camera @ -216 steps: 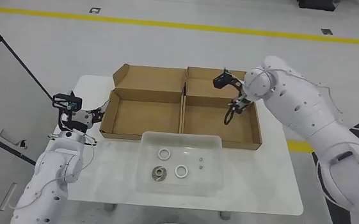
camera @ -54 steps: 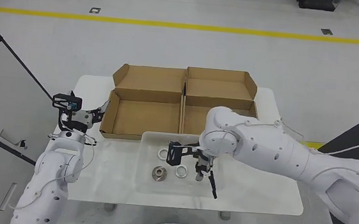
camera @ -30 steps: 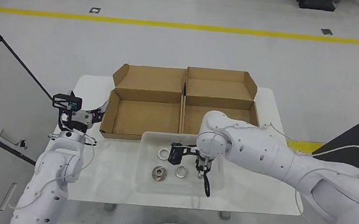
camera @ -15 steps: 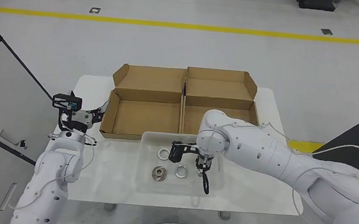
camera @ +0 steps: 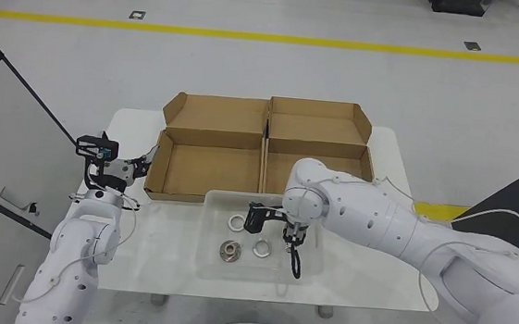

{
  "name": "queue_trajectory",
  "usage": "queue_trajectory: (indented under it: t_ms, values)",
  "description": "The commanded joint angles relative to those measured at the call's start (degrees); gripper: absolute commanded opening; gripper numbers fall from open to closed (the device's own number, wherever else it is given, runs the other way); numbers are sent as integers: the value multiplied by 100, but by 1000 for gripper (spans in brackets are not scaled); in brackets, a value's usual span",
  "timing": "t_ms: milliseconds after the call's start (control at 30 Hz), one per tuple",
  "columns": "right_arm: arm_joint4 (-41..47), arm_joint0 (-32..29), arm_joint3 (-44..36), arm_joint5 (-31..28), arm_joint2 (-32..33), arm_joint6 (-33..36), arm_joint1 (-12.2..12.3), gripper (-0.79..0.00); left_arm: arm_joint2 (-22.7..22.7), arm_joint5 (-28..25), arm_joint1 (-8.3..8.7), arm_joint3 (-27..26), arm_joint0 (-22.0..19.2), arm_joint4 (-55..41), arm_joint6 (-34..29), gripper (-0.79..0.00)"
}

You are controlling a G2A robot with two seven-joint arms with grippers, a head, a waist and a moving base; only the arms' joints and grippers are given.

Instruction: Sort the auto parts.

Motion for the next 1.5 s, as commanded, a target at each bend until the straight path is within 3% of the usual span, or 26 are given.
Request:
queue_trajectory:
  t_ms: [0, 567, 633, 700, 1200, 1467]
  values:
    - [1, -15, 26, -3, 9, -6, -10, -480, 0, 0, 0, 0, 0, 0, 0, 0]
    - [-86, -74, 176, 32, 49, 31, -54, -554, 0, 0, 0, 0, 0, 0, 0, 0]
    - [-88, -76, 196, 43, 45, 31, -62, -628, 0, 0, 0, 0, 0, 0, 0, 0]
    - [-100, -74, 203, 60, 43, 31, -70, -785, 0, 0, 0, 0, 0, 0, 0, 0]
    - [14, 1, 60, 126, 170, 31, -53, -785, 0, 0, 0, 0, 0, 0, 0, 0]
    - [638, 203, -474, 139, 578, 31, 269, -785, 0, 0, 0, 0, 0, 0, 0, 0]
